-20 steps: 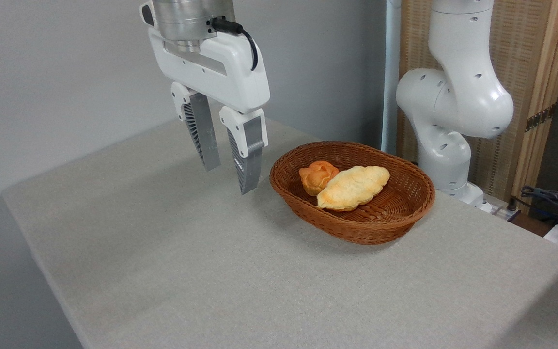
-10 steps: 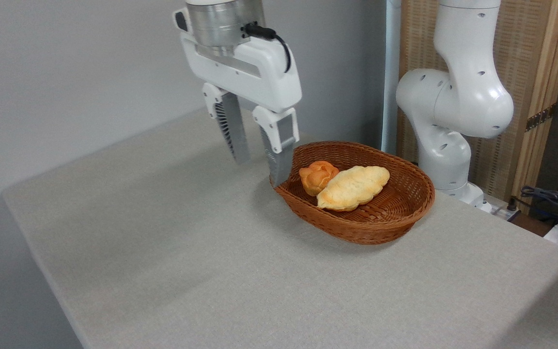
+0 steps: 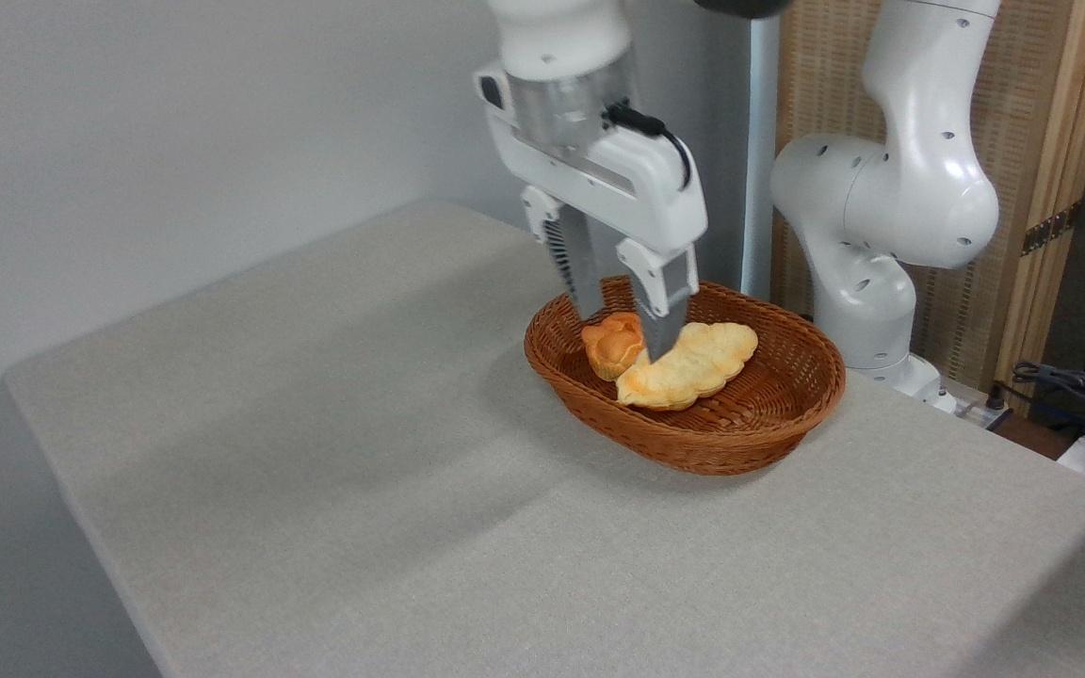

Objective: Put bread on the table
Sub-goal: 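Lower the gripper into the basket over the long braided bread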

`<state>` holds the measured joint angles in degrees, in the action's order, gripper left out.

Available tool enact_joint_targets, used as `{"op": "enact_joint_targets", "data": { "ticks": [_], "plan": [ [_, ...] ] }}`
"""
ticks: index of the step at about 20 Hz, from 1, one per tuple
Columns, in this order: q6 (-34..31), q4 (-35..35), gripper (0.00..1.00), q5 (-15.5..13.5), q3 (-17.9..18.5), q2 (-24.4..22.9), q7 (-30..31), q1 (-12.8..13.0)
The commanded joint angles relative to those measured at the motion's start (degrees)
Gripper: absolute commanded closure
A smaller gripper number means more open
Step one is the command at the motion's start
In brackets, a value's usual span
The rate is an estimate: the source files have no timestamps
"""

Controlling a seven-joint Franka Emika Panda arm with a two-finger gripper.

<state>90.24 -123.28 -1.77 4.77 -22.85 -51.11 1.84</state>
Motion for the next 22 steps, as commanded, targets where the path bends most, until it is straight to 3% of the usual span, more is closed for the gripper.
{"op": "enact_joint_targets", "data": {
  "ticks": [1, 5, 8, 12, 22],
  "plan": [
    [1.1, -8.3, 0.00, 0.5, 0.4, -5.4, -2.8, 1.0],
    [1.3, -12.3, 0.00, 0.5, 0.3, -6.6, -6.8, 2.3],
    [1.1, -14.3, 0.00, 0.5, 0.3, -6.7, -7.1, 5.0],
    [1.2, -16.6, 0.00, 0.5, 0.3, -6.8, -7.2, 6.5],
    [6.6, -21.8, 0.00, 0.5, 0.4, -6.6, -7.5, 7.0]
  ]
}}
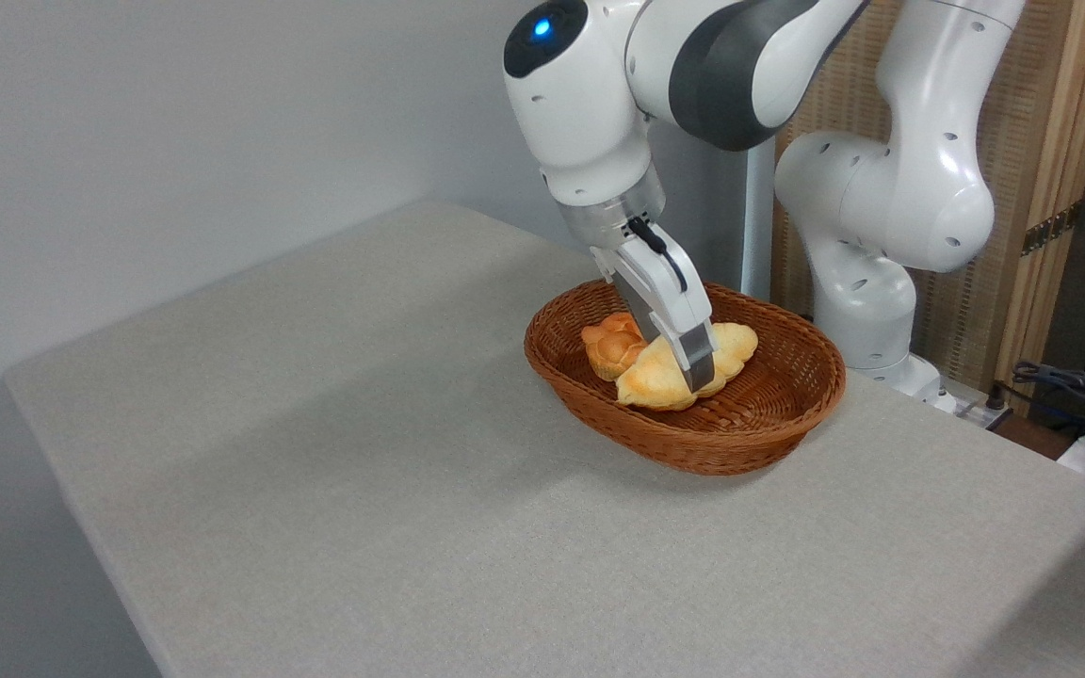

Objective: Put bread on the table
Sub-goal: 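Lower the gripper into the basket over the long braided bread, then close the gripper on the braided bread and lift it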

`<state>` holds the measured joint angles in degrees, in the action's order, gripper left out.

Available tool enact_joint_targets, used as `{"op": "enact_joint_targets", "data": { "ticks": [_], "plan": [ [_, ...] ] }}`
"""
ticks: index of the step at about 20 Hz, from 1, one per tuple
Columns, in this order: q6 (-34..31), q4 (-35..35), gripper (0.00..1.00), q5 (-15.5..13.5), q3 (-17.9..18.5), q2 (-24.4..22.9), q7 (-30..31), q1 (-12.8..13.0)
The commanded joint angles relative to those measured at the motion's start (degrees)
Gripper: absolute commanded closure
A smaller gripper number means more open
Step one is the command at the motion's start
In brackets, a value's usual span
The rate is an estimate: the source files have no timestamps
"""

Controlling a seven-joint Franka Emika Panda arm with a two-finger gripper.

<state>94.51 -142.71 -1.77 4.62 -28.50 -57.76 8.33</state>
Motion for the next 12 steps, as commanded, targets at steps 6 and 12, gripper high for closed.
{"op": "enact_joint_targets", "data": {
  "ticks": [6, 12],
  "plan": [
    [4.2, -4.2, 0.00, 0.6, 0.7, -0.8, -0.9, 0.0],
    [6.1, -5.2, 0.45, 0.6, 0.7, -0.8, -0.8, 0.0]
  ]
}}
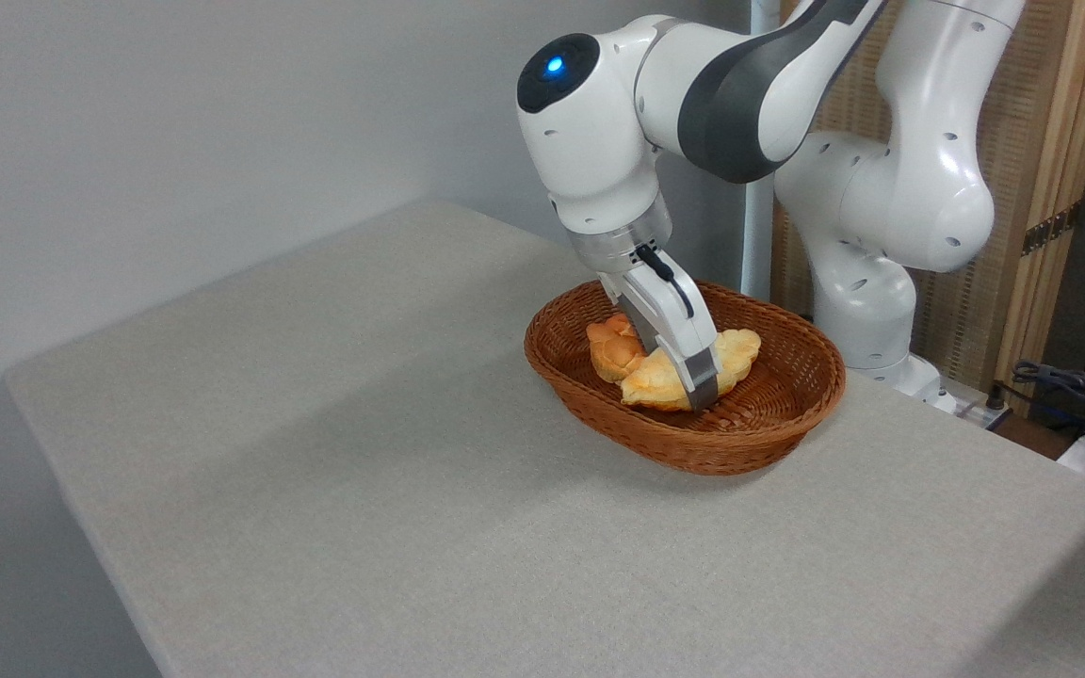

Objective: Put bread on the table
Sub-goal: 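Close the gripper on the braided bread and lift it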

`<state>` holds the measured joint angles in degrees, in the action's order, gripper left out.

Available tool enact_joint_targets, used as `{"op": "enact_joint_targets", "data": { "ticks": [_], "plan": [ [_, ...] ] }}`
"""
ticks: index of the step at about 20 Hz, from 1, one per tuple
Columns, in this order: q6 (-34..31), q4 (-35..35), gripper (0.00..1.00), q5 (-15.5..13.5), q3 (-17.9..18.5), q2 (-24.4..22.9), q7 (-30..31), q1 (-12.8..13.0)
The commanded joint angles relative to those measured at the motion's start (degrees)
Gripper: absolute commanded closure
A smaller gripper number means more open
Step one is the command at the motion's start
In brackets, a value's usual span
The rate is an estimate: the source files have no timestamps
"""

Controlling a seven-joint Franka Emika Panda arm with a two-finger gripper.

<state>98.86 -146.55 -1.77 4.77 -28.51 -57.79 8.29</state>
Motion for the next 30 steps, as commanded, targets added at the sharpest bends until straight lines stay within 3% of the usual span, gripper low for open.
{"op": "enact_joint_targets", "data": {
  "ticks": [1, 3, 10, 16, 26, 30],
  "plan": [
    [1.8, -1.4, 0.54, 0.6, 0.5, -0.8, -0.7, 0.0],
    [1.8, -1.3, 0.66, 0.6, 0.8, -0.8, -0.7, 0.0],
    [1.9, -1.1, 0.76, 0.7, 0.9, -0.8, -0.7, -0.1],
    [1.9, 1.3, 0.98, 0.7, 0.9, -0.8, -0.8, 0.0],
    [0.1, 6.4, 1.00, 0.6, 0.6, -0.8, -1.1, 0.4],
    [-5.3, 11.3, 1.00, 0.1, 0.1, -0.8, -1.6, 0.7]
  ]
}}
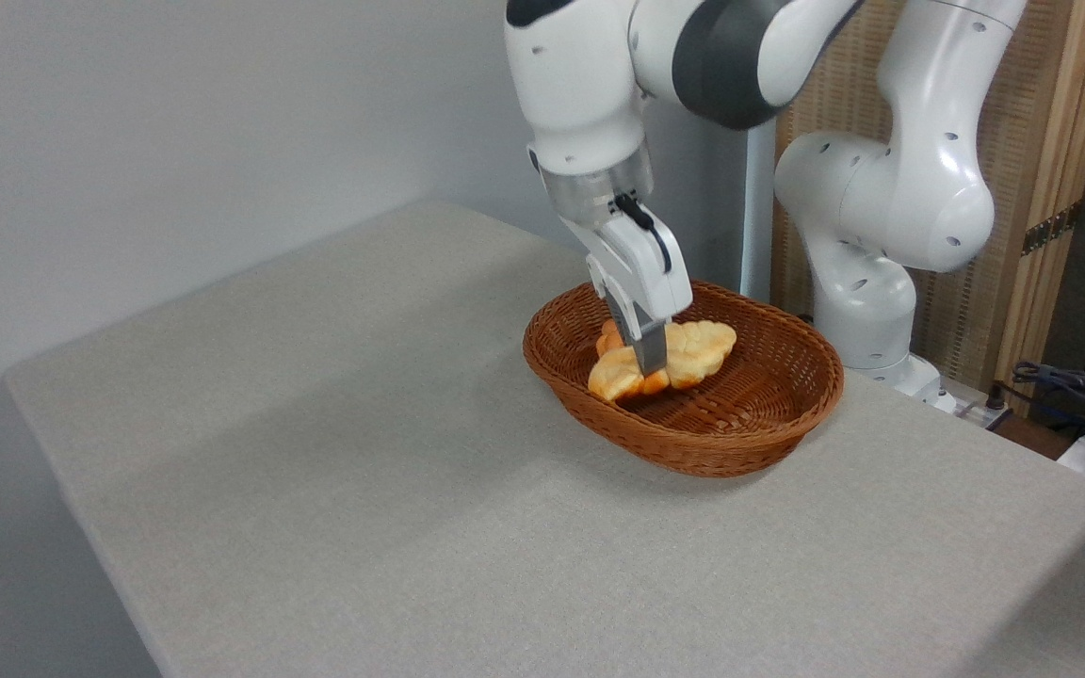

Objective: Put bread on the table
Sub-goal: 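Close the gripper on the braided bread and lift it, then carry the braided bread out of the basket over the table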

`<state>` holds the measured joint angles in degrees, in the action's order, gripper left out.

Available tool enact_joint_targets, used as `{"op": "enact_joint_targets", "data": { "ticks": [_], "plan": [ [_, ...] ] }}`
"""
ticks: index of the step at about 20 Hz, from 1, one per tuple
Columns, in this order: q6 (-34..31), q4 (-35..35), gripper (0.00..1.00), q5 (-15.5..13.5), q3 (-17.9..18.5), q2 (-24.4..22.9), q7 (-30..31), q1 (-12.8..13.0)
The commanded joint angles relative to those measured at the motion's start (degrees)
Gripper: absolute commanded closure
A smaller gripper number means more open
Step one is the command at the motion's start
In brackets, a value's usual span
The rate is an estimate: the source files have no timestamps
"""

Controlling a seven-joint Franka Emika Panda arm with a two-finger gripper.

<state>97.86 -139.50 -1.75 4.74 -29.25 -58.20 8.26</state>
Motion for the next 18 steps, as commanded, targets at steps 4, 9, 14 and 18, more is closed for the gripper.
{"op": "enact_joint_targets", "data": {
  "ticks": [4, 9, 14, 18],
  "plan": [
    [-8.0, 7.3, 1.00, 0.0, 0.2, 0.1, -2.2, 1.1],
    [-8.0, 18.4, 1.00, -0.3, 0.7, 6.7, -1.5, 1.1],
    [-7.3, 34.1, 1.00, -0.3, 0.7, 19.0, 1.4, 1.1],
    [-4.0, 39.7, 0.94, -1.9, 0.2, 25.8, 3.4, 1.1]
  ]
}}
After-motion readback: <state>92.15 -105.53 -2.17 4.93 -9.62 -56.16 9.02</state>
